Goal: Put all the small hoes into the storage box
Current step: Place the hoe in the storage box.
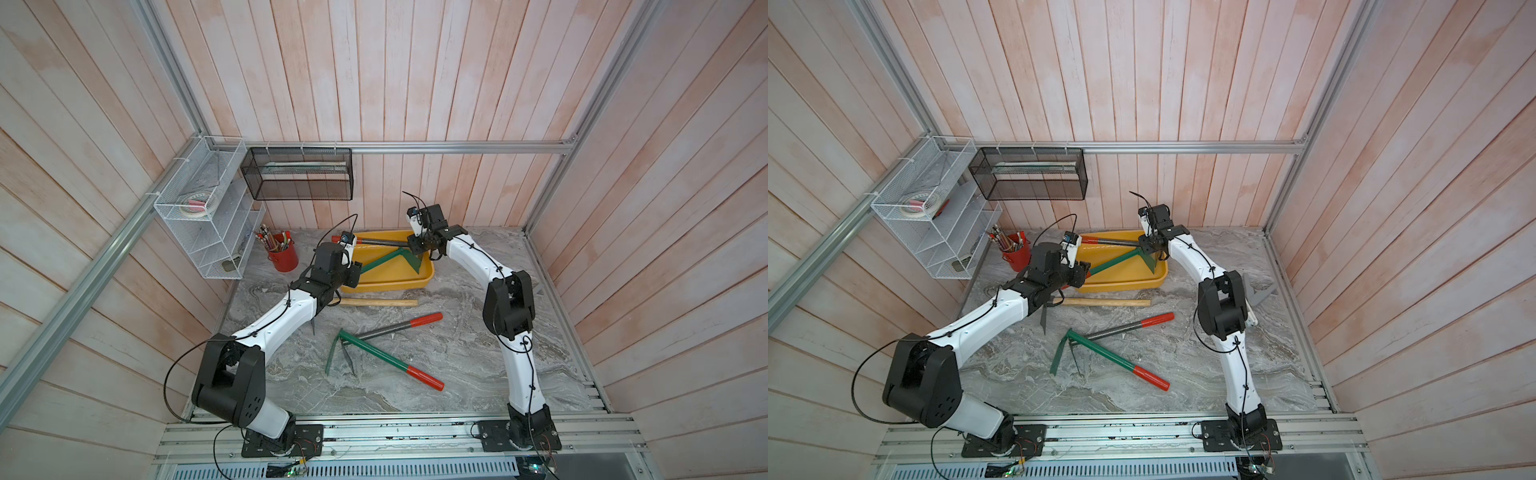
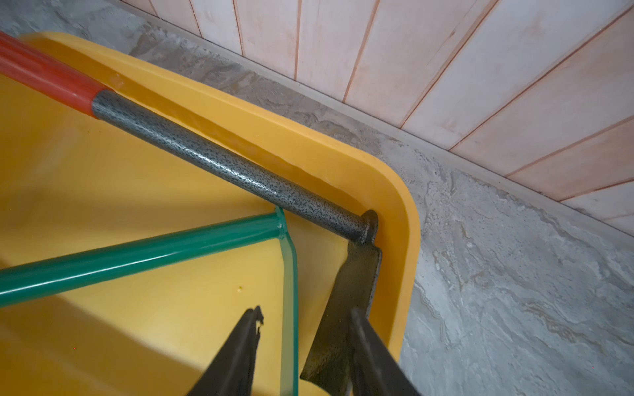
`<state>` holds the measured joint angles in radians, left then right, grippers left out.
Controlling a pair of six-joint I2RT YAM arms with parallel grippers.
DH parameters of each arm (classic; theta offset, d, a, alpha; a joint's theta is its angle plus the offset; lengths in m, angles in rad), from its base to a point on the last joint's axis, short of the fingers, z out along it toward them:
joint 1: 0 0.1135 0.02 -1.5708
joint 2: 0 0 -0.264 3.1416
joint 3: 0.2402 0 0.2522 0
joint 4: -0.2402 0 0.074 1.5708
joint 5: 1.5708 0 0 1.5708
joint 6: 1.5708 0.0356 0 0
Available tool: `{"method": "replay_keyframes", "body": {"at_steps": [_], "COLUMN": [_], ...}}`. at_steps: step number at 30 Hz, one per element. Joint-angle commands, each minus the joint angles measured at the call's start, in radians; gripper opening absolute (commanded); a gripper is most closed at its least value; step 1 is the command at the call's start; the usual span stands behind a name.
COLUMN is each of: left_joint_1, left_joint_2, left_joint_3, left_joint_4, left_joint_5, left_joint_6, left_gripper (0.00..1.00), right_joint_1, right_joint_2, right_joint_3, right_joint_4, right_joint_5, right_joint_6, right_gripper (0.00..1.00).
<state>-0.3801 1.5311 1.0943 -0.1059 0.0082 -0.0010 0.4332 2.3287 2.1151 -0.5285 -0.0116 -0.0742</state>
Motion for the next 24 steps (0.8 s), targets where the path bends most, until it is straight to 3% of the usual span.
{"method": "replay_keyframes", "body": {"at_steps": [1,13,24], "left_joint_1": [0.01,0.053,0.069], "left_joint_2": [-0.019,-0.022,-0.031], "left_joint_3": [-0.023,-0.045,-0.06], "left_joint_4": [0.031,0.074,0.074], "left_joint_5": [0.04,0.139,0.148], "left_joint_6": [-0.027,-0.105,-0.109], "left_gripper": [0.57,0.69,0.71], "right_joint_1": [-0.007,-0.008,0.007], "right_joint_2": [0.04,0.104,0.141], "right_joint_3": [0.031,0.029,0.025], "right_joint_4": [-0.039,-0.017,0.004], "right_joint_5": [0.012,-0.026,-0.01], "right_joint_6": [-0.016,-0.019,-0.022], "right_gripper": [0.45,0.47,0.41]}}
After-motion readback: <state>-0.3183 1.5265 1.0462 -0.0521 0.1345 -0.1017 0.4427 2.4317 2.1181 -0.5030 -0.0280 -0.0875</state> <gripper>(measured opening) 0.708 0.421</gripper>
